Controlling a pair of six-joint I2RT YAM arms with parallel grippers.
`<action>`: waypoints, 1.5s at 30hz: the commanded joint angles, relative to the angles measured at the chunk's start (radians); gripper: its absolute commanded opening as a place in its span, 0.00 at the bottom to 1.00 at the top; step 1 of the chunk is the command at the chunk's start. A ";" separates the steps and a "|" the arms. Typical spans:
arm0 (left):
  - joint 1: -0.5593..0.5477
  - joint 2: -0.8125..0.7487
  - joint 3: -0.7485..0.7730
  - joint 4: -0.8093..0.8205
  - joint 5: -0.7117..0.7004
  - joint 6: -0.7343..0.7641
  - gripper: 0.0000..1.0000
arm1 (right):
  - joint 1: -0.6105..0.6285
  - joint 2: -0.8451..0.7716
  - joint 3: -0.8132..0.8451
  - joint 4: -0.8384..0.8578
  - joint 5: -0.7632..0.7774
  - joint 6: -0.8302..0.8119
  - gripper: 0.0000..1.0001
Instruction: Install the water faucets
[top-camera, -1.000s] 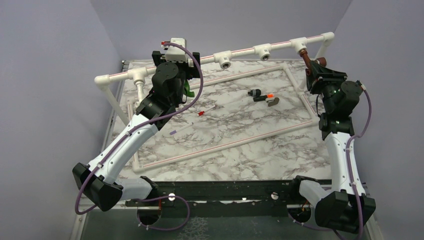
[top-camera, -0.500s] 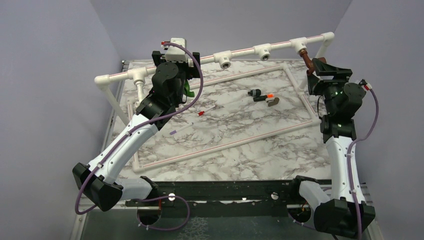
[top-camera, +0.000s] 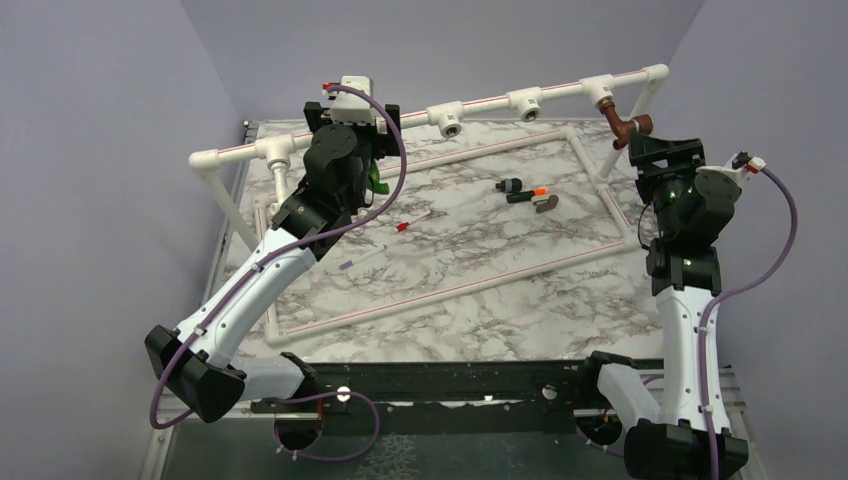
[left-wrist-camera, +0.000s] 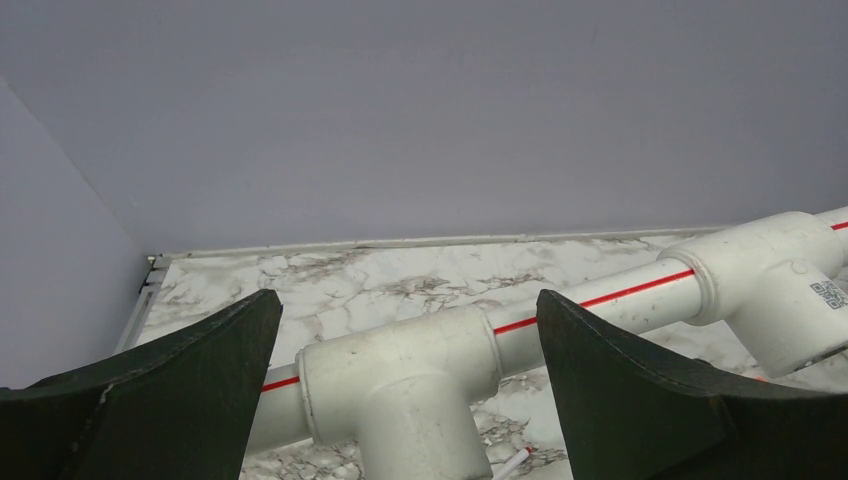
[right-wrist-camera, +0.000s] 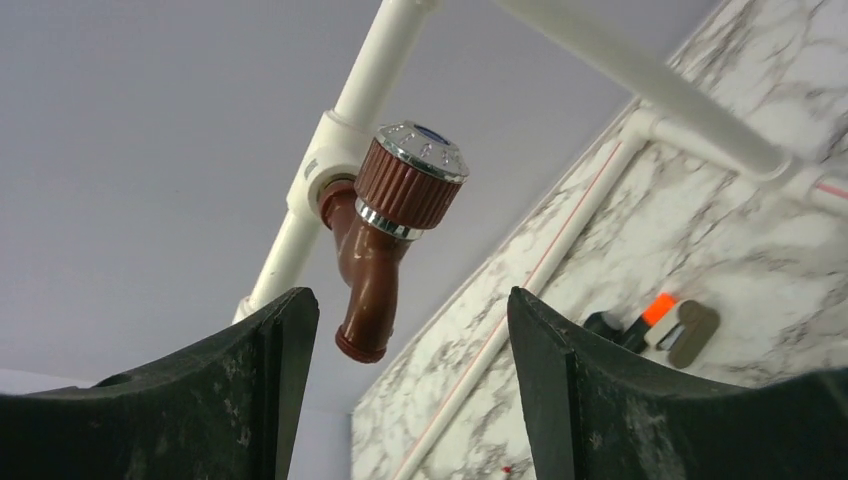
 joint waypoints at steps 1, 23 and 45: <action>-0.017 0.038 -0.056 -0.185 -0.027 -0.028 0.99 | -0.004 -0.023 0.034 0.023 0.078 -0.322 0.74; -0.130 0.002 -0.092 -0.130 -0.135 0.041 0.99 | 0.000 -0.012 0.139 0.038 -0.514 -1.632 0.79; -0.165 -0.067 -0.086 -0.131 -0.140 0.019 0.99 | 0.073 0.031 0.011 0.124 -0.322 -2.281 0.77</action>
